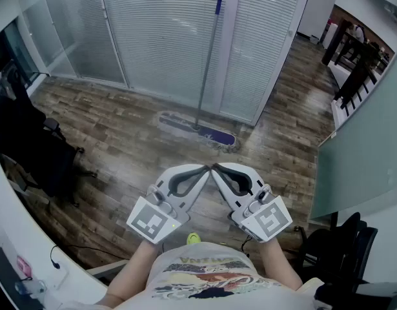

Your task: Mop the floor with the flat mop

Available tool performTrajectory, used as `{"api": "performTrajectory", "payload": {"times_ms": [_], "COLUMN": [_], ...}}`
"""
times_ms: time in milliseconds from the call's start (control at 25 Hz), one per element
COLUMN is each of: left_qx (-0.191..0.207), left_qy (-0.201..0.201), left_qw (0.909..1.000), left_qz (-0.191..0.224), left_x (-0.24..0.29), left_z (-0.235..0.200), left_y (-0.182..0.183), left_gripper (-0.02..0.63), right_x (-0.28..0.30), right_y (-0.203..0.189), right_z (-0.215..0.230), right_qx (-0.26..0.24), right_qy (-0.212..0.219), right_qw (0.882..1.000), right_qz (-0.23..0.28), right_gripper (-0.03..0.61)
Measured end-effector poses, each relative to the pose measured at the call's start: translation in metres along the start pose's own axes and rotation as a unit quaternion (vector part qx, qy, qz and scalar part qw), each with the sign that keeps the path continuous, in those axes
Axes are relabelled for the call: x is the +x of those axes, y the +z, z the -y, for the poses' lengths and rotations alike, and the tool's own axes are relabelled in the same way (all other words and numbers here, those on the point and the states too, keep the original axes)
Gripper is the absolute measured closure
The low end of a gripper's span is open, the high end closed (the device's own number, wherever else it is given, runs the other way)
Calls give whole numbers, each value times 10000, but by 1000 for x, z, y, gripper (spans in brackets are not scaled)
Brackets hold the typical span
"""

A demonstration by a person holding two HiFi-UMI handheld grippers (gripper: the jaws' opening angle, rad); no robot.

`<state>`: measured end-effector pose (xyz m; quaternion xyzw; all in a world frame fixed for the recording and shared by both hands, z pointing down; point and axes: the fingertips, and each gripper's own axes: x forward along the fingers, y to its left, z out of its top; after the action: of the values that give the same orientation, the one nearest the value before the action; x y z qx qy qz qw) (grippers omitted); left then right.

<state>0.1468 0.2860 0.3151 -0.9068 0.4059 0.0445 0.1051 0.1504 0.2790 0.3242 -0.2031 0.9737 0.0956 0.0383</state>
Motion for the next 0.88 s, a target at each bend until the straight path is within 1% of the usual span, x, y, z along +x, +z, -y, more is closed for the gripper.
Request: {"api": "performTrajectory", "payload": {"times_ms": [200, 360, 480, 680, 760, 880], "left_qx": [-91, -63, -9, 82, 66, -42], "left_qy": [-21, -84, -81, 22, 18, 33], "left_qw": [10000, 9999, 9998, 10000, 10000, 9999], "left_qz": [-18, -102, -188, -46, -39, -138], "left_x": [-6, -8, -11, -12, -13, -15], "left_z": [-12, -15, -24, -43, -47, -52], "left_y": [-4, -9, -14, -8, -10, -19], "left_gripper": [601, 601, 601, 601, 601, 601], "right_x": [14, 18, 25, 42, 45, 48], "right_y": [-3, -9, -13, -15, -15, -20], "right_z": [-3, -3, -2, 0, 1, 3], "right_qx": [65, 299, 523, 784, 788, 806], "right_qy": [21, 99, 144, 291, 285, 231], "right_qw": [10000, 9995, 9985, 9965, 9964, 9963], "right_qz": [-40, -90, -33, -50, -79, -168], "right_gripper": [548, 547, 546, 546, 546, 546]}}
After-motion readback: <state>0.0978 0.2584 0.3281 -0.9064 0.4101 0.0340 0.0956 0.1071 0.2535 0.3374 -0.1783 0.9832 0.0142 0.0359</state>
